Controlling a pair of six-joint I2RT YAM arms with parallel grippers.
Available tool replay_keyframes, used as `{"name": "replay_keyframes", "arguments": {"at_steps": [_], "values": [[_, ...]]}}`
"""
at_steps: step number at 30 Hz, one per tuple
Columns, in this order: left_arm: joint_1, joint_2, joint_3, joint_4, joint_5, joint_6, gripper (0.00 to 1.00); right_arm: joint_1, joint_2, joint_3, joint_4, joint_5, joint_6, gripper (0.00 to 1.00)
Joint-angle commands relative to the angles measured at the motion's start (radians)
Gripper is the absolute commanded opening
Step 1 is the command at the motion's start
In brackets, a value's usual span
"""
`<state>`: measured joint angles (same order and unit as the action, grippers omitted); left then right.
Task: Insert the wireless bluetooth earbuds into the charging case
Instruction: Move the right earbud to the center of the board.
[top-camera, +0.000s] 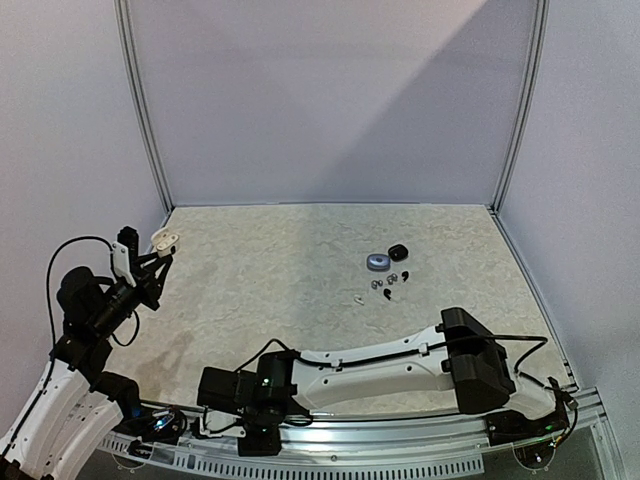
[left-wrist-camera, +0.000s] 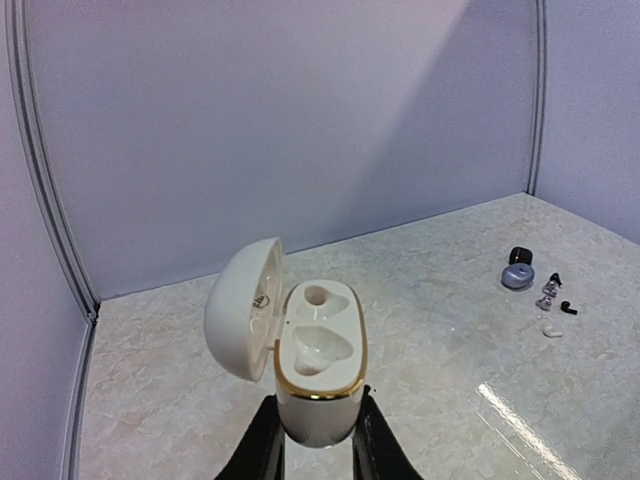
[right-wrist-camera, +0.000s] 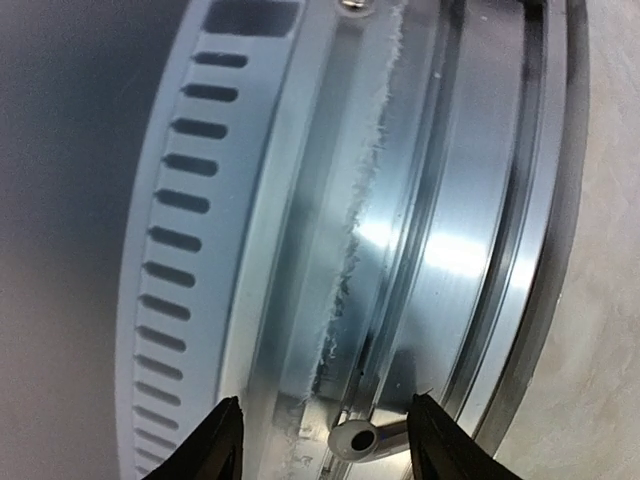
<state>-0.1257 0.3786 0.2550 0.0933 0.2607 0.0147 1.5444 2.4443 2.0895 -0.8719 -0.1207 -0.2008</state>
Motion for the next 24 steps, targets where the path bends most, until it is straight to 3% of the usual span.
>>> {"name": "replay_keyframes", "arguments": {"at_steps": [1, 8, 13, 24], "values": [[0.012, 0.003, -0.011, 0.019, 0.012, -0.001, 0.0, -0.012, -0.071, -0.008, -0.005, -0.068, -0.209, 0.58], [0.018, 0.028, -0.01, 0.016, 0.014, -0.005, 0.0, -0.04, -0.16, -0.062, -0.039, -0.143, -0.495, 0.59], [0.026, 0.044, -0.008, 0.014, 0.015, -0.008, 0.0, -0.08, -0.129, -0.035, -0.136, -0.171, -0.661, 0.49], [0.028, 0.062, -0.009, 0.014, 0.052, -0.005, 0.0, -0.084, -0.012, 0.015, -0.09, -0.161, -0.749, 0.44]]}}
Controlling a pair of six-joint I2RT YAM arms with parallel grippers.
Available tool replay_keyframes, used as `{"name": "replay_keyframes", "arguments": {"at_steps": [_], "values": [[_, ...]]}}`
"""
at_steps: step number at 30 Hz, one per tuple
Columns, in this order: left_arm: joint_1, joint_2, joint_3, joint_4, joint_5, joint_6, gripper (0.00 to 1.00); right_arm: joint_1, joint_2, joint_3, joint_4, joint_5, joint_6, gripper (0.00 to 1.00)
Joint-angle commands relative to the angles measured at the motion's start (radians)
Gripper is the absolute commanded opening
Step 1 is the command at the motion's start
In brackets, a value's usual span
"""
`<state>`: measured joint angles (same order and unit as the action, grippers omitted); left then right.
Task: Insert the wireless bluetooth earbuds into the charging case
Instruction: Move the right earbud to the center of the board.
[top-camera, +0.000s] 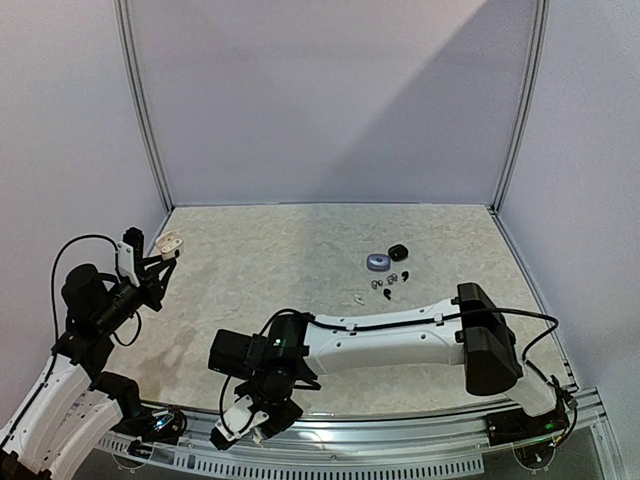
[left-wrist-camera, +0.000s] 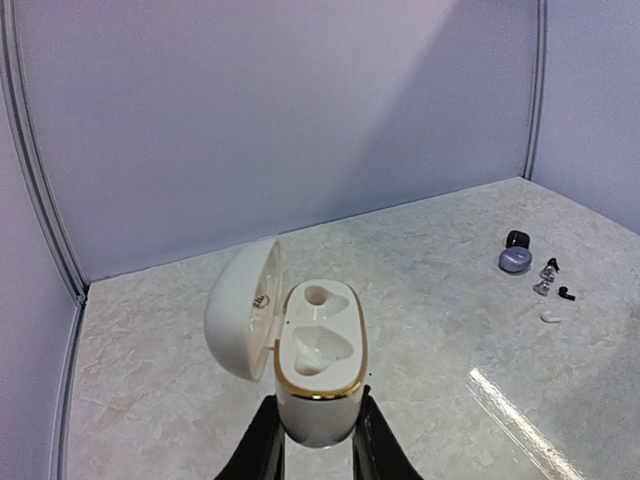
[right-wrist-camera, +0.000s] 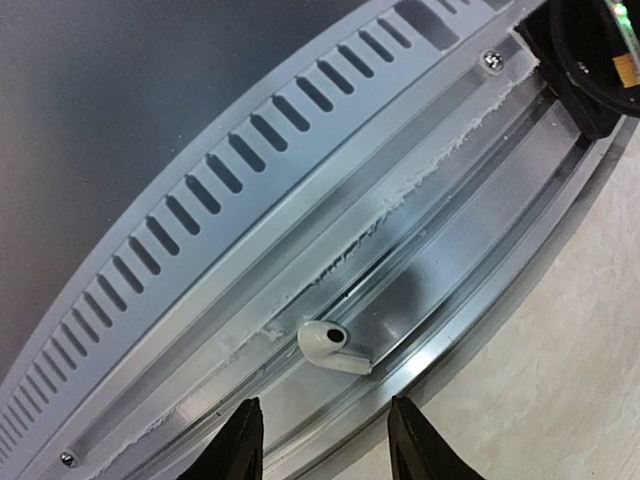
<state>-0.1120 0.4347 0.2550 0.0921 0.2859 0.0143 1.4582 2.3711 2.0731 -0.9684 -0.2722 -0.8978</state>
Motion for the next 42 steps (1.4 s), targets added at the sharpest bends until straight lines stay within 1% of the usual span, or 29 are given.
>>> {"name": "replay_keyframes", "arguments": {"at_steps": [1, 10, 22, 34, 42], "values": [[0.014, 0.007, -0.009, 0.015, 0.026, -0.004, 0.0, 0.002, 0.066, 0.034, 0.013, -0.014, -0.056, 0.43], [0.014, 0.001, -0.01, 0.017, 0.027, -0.008, 0.0, 0.004, 0.106, 0.061, 0.05, -0.028, -0.058, 0.34], [0.015, -0.001, -0.011, 0.02, 0.024, -0.007, 0.0, 0.025, 0.14, 0.073, 0.033, -0.006, -0.075, 0.33], [0.014, 0.003, -0.014, 0.022, 0.029, -0.007, 0.0, 0.065, 0.155, 0.089, 0.031, 0.046, -0.151, 0.35], [0.014, -0.005, -0.014, 0.018, 0.03, -0.001, 0.0, 0.09, 0.149, 0.085, 0.044, 0.101, -0.193, 0.31]]}}
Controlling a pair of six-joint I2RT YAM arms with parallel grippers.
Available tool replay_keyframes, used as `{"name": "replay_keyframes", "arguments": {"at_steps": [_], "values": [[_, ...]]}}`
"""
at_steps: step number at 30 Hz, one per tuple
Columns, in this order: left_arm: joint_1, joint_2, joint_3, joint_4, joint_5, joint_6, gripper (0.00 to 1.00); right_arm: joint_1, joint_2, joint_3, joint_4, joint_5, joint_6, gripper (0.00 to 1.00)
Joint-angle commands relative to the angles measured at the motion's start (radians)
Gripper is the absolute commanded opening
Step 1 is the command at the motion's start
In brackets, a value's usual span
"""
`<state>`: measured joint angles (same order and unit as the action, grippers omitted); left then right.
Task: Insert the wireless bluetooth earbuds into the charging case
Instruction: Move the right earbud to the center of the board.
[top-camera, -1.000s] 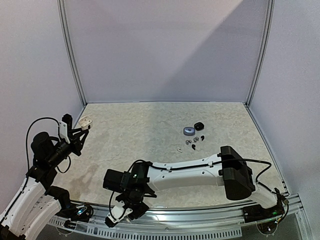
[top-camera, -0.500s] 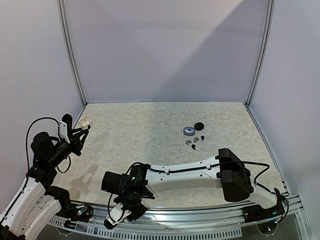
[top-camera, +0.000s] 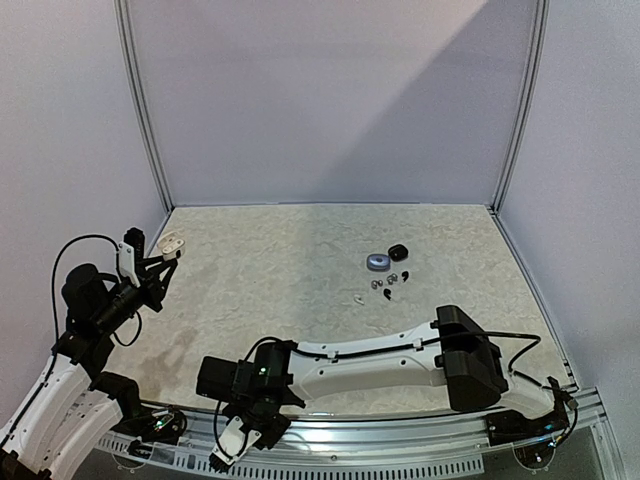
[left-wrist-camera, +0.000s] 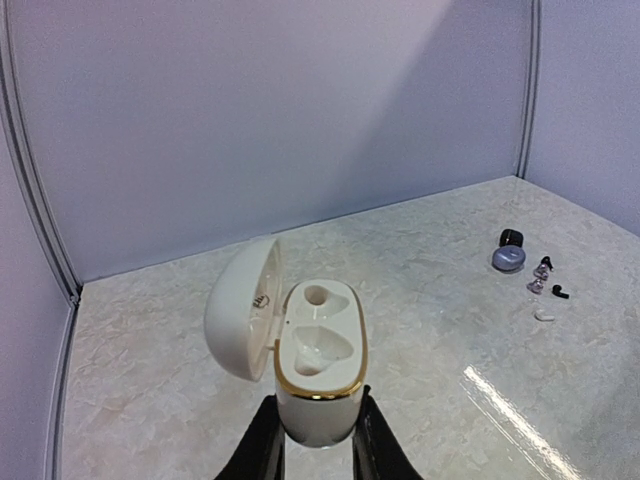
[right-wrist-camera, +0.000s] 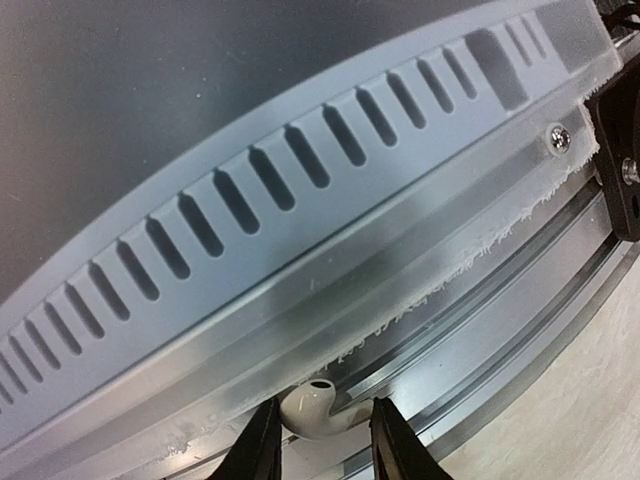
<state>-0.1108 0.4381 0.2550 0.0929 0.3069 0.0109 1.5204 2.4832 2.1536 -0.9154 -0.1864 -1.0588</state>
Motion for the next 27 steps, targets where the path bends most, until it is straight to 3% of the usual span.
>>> {"name": "replay_keyframes", "arguments": {"at_steps": [1, 14, 19, 27], "values": [[0.014, -0.009, -0.014, 0.017, 0.008, 0.003, 0.0, 0.027, 0.038, 0.002, -0.006, 0.016, -0.031, 0.31], [0.017, -0.01, -0.013, 0.014, 0.003, 0.003, 0.0, 0.008, 0.053, -0.004, 0.055, -0.01, 0.002, 0.25], [0.017, -0.01, -0.012, 0.014, 0.0, 0.003, 0.0, -0.02, 0.051, -0.015, 0.113, 0.058, 0.059, 0.23], [0.02, -0.009, -0.013, 0.014, 0.0, 0.002, 0.0, -0.036, 0.0, -0.087, 0.169, -0.02, 0.108, 0.2]]}}
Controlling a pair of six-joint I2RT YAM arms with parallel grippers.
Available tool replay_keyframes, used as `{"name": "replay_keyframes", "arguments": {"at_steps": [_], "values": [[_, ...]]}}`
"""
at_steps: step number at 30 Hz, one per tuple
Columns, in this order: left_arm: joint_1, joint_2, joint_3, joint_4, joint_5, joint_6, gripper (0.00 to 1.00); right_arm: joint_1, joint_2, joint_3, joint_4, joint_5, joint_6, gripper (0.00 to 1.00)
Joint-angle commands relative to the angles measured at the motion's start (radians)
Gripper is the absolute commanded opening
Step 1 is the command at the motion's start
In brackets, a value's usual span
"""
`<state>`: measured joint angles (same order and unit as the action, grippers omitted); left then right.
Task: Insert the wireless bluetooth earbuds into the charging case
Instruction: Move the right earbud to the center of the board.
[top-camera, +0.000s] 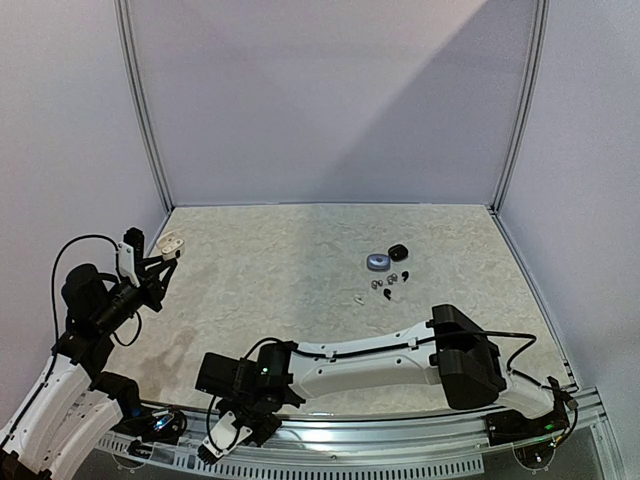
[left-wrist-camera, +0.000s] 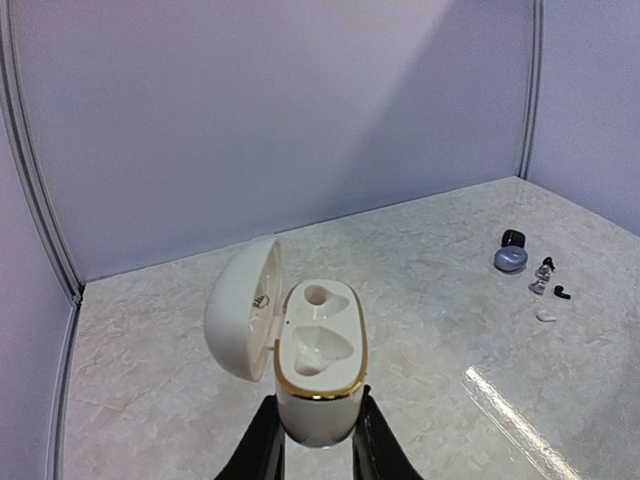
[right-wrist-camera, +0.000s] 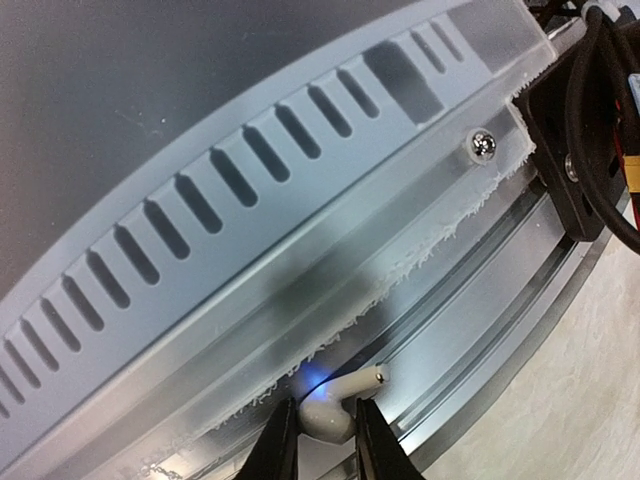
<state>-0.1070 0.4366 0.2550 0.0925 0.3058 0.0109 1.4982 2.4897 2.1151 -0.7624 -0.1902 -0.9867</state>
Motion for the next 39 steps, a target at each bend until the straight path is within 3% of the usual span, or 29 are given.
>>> {"name": "replay_keyframes", "arguments": {"at_steps": [1, 12, 20, 32, 39], "values": [[0.017, -0.007, -0.013, 0.015, 0.0, 0.002, 0.0, -0.014, -0.008, -0.048, 0.014, -0.017, 0.038, 0.19], [0.022, -0.009, -0.01, 0.012, 0.004, -0.001, 0.0, -0.035, -0.155, -0.158, 0.135, -0.012, 0.122, 0.14], [0.021, -0.002, -0.009, 0.01, 0.015, 0.002, 0.0, -0.121, -0.305, -0.265, 0.123, 0.121, 0.217, 0.14], [0.021, 0.014, -0.009, 0.008, 0.084, 0.028, 0.0, -0.41, -0.509, -0.54, -0.22, 0.541, 0.84, 0.11], [0.018, 0.04, -0.012, 0.015, 0.137, 0.042, 0.0, -0.49, -0.522, -0.604, -0.439, 0.648, 1.128, 0.12]]}}
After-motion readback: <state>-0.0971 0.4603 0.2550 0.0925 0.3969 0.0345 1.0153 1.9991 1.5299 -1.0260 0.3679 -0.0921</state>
